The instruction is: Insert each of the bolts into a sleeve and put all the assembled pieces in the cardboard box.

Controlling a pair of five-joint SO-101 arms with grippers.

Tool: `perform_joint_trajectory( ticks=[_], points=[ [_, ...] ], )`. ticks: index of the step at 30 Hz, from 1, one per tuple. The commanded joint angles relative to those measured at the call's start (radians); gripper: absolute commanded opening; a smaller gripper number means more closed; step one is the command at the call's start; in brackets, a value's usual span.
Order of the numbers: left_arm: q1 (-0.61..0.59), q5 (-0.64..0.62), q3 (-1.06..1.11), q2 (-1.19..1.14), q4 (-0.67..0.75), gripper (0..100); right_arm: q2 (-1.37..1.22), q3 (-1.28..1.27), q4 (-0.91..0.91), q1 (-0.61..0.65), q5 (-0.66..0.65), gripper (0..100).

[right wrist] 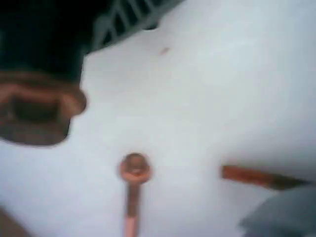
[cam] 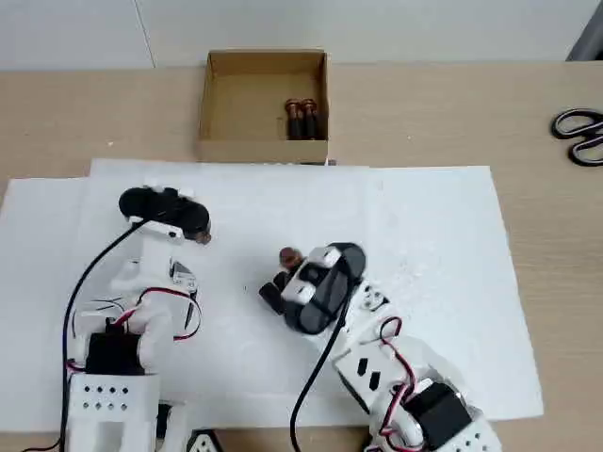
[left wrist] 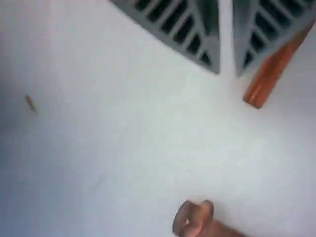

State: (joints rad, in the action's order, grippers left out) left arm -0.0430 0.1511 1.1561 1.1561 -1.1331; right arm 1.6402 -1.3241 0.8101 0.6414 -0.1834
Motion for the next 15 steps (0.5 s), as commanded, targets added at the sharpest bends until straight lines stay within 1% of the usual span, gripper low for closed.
perform_joint_trajectory(
  ticks=[1,3,7,9,12,15],
  points=[
    [-0.011,0.002,0.074,0.005,0.091,12,-0.001,0.017,-0.067,-0.074,-0.009,0.3],
    [-0.011,0.0,0.125,0.006,0.135,17,-0.018,0.023,-0.081,-0.11,-0.008,0.3],
    [-0.011,0.005,0.197,0.005,0.221,18,-0.139,0.097,-0.162,-0.177,-0.003,0.3],
    [-0.005,0.005,0.242,0.005,0.278,18,-0.254,0.169,-0.206,-0.211,0.014,0.3],
    [-0.005,0.005,0.292,0.003,0.342,18,-0.475,0.321,-0.219,-0.257,0.101,0.3],
    [-0.005,0.005,0.295,0.006,0.35,18,-0.69,0.489,-0.222,-0.282,0.161,0.3]
  ],
)
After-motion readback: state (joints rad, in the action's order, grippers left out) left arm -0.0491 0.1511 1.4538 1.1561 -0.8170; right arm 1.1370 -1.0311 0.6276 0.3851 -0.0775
